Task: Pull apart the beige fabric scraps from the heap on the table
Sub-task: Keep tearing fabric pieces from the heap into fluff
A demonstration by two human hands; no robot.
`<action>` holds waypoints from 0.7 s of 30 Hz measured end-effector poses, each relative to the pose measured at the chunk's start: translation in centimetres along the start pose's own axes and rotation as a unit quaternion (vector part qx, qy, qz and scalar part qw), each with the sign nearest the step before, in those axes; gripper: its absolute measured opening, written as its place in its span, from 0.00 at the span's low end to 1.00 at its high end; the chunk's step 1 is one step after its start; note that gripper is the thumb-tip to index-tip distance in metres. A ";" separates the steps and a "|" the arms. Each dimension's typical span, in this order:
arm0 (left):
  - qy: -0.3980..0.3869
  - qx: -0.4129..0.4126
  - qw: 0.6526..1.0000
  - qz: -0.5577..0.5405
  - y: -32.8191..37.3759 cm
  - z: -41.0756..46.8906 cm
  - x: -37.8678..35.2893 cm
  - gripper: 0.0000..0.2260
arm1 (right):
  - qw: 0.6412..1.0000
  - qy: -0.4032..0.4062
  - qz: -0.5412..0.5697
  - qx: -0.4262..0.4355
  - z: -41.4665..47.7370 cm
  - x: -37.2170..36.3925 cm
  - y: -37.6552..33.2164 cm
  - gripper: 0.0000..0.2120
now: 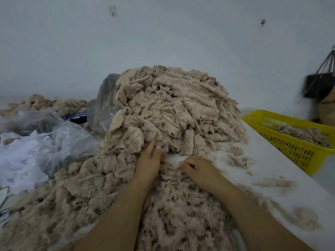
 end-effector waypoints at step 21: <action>-0.217 0.126 0.941 -0.225 2.3 -3.3 -2.0 0.14 | 0.964 0.168 0.205 0.019 0.0 1.9 -1.4 0.16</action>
Point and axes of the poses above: each hand's wrist, its own z-axis towards the middle knuckle, its own x-axis out of the back of the hand, y = z × x, the point moved 3 cm from there along z, towards the middle knuckle, and after that the axes turned 9 degrees about y, right-handed, at the moved point
